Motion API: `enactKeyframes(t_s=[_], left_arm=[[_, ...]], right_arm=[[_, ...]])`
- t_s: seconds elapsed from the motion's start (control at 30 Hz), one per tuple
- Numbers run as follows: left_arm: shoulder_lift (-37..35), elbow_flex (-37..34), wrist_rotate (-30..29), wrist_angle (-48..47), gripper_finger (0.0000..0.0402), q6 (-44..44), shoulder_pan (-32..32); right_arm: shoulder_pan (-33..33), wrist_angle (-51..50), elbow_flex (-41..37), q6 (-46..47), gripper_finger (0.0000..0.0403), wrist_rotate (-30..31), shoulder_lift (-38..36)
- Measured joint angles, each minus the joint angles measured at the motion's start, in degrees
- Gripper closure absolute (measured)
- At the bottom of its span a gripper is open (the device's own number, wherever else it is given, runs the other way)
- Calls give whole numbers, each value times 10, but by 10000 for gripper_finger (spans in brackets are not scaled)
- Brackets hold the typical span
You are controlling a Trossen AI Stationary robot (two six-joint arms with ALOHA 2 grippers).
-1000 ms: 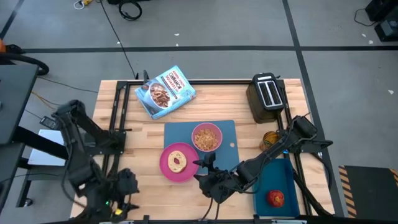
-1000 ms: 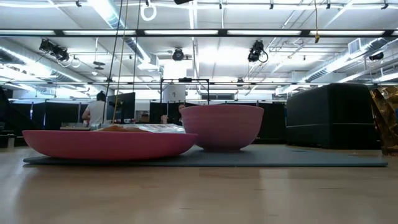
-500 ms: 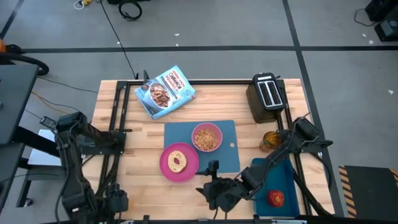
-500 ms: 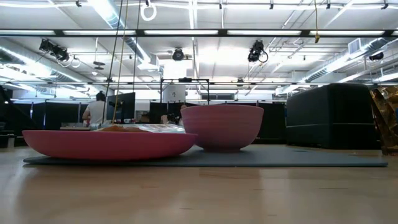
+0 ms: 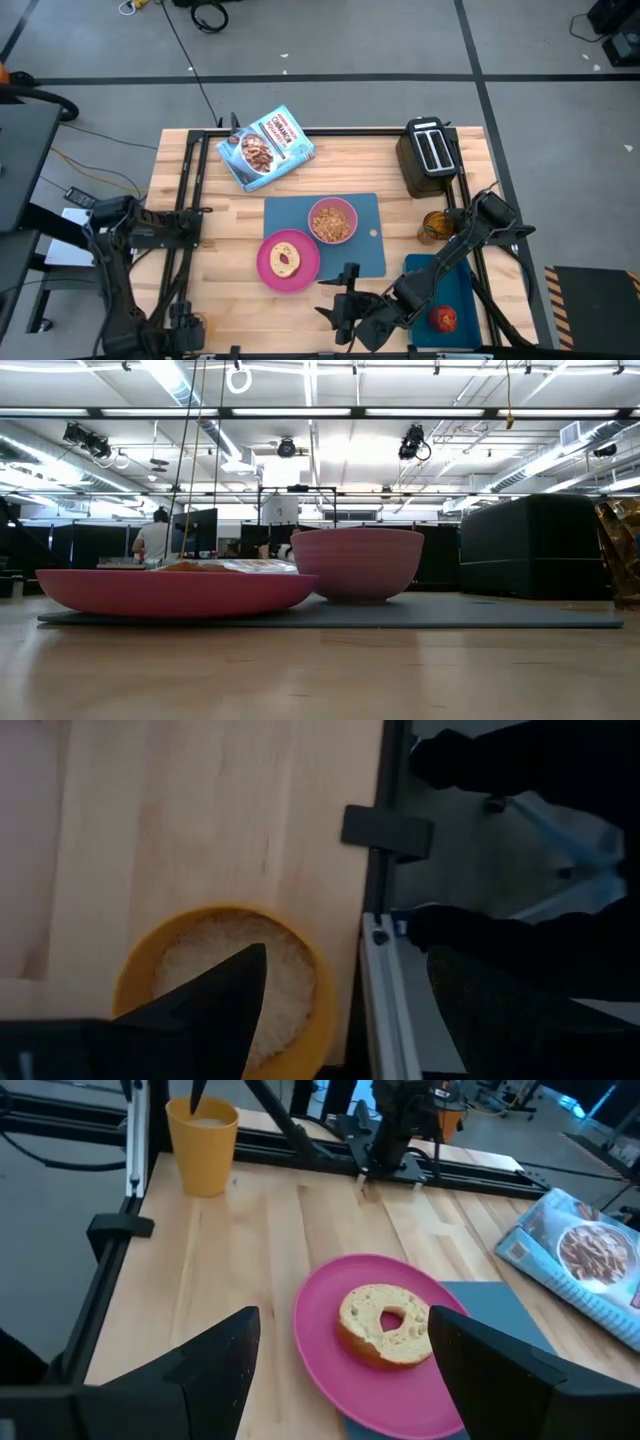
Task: Arrange a breakfast setting
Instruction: Put the orange cup on the top right of the blue placemat
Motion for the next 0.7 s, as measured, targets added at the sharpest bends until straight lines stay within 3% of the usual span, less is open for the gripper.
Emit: enactKeyframes(t_s=[0.17,0.33,0.7], left_arm=[[3,0,6,-19,116,-25,6],[5,-7,48,-26,127,-59,5],[30,-9,71,-16,215,-21,15]], right_arm=[[0,5,0,6,106,2,0],[0,5,0,9,106,0,0],[0,9,0,4,106,-2,0]])
